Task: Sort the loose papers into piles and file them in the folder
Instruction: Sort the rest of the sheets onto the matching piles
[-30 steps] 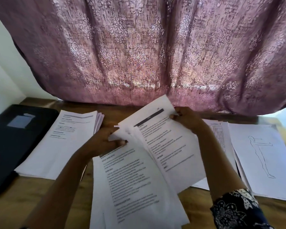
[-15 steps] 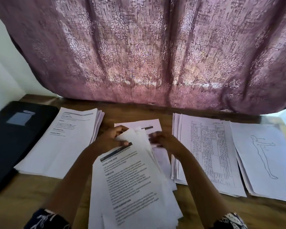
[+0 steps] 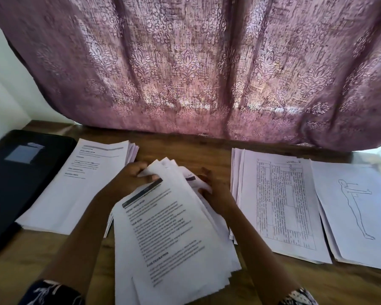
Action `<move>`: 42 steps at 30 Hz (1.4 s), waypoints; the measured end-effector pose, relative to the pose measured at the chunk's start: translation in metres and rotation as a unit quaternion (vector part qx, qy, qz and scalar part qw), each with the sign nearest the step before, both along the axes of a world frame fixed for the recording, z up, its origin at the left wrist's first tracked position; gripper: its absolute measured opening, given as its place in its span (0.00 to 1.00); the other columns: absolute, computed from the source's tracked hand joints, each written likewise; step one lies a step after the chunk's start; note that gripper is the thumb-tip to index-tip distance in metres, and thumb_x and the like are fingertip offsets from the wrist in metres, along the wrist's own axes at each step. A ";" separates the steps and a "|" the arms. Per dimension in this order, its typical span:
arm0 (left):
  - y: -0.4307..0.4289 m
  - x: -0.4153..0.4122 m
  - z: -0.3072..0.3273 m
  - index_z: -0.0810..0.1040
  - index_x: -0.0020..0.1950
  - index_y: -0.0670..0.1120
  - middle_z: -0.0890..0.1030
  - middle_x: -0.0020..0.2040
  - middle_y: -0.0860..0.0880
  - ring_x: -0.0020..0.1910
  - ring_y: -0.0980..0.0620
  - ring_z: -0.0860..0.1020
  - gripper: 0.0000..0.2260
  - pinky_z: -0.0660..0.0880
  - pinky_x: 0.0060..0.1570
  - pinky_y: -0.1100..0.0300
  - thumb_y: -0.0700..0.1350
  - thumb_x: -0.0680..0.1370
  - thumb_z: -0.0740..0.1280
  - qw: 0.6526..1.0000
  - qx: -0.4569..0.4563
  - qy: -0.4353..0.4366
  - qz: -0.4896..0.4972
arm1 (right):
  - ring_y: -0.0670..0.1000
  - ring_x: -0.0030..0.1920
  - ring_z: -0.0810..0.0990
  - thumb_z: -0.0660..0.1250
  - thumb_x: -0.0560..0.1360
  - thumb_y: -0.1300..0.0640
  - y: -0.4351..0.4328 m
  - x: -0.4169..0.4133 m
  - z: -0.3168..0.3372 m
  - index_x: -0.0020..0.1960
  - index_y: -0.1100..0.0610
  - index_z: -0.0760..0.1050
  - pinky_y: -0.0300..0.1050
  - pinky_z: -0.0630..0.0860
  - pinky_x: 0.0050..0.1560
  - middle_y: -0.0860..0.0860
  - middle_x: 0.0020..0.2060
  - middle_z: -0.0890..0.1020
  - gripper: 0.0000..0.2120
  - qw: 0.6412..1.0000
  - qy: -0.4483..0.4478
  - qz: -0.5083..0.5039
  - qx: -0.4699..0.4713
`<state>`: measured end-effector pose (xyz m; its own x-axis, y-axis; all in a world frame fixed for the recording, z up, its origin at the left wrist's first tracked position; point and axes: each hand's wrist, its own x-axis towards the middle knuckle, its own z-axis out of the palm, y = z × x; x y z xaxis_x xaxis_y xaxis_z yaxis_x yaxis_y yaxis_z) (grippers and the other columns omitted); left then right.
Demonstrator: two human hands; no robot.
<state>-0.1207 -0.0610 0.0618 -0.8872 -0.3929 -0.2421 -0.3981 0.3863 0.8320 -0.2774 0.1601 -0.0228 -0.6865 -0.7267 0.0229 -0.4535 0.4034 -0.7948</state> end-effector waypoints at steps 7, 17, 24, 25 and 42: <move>0.036 -0.059 -0.004 0.70 0.70 0.50 0.73 0.62 0.56 0.59 0.55 0.73 0.22 0.66 0.55 0.59 0.56 0.78 0.66 0.996 -0.089 -0.020 -0.004 | 0.48 0.66 0.74 0.64 0.74 0.37 0.028 0.025 0.010 0.72 0.44 0.60 0.57 0.70 0.66 0.44 0.70 0.70 0.30 0.954 -0.276 -0.028 -0.117; 0.027 -0.054 -0.034 0.60 0.76 0.52 0.63 0.75 0.51 0.71 0.53 0.63 0.39 0.67 0.65 0.57 0.50 0.70 0.76 0.975 -0.047 0.129 0.174 | 0.54 0.44 0.85 0.68 0.76 0.57 0.030 0.019 0.028 0.55 0.58 0.76 0.56 0.82 0.48 0.54 0.49 0.84 0.08 0.936 -0.315 -0.119 -0.105; 0.019 -0.016 -0.014 0.77 0.61 0.47 0.83 0.56 0.45 0.58 0.41 0.79 0.16 0.78 0.52 0.47 0.44 0.74 0.70 0.897 0.395 0.099 0.170 | 0.58 0.46 0.84 0.65 0.76 0.65 0.028 0.009 0.084 0.52 0.60 0.78 0.50 0.82 0.45 0.57 0.47 0.85 0.07 0.886 -0.362 -0.113 -0.268; 0.030 -0.017 -0.006 0.77 0.58 0.47 0.85 0.50 0.47 0.58 0.41 0.79 0.12 0.79 0.48 0.50 0.39 0.76 0.67 0.904 0.374 0.115 0.170 | 0.58 0.47 0.83 0.64 0.76 0.65 0.025 0.012 0.092 0.54 0.61 0.78 0.52 0.82 0.48 0.57 0.48 0.84 0.08 0.887 -0.363 -0.096 -0.268; 0.079 -0.050 -0.015 0.71 0.42 0.56 0.77 0.40 0.55 0.44 0.52 0.79 0.12 0.78 0.47 0.51 0.55 0.71 0.74 0.940 0.022 0.224 0.256 | 0.54 0.56 0.80 0.65 0.79 0.56 -0.020 0.022 0.084 0.60 0.50 0.71 0.47 0.79 0.54 0.47 0.52 0.79 0.11 0.953 -0.083 -0.198 -0.212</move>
<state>-0.1709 0.0178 0.0470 -0.6009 -0.7948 0.0846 -0.1276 0.1999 0.9715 -0.2550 0.1397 0.0610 -0.9253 -0.3587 0.1234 -0.1855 0.1441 -0.9720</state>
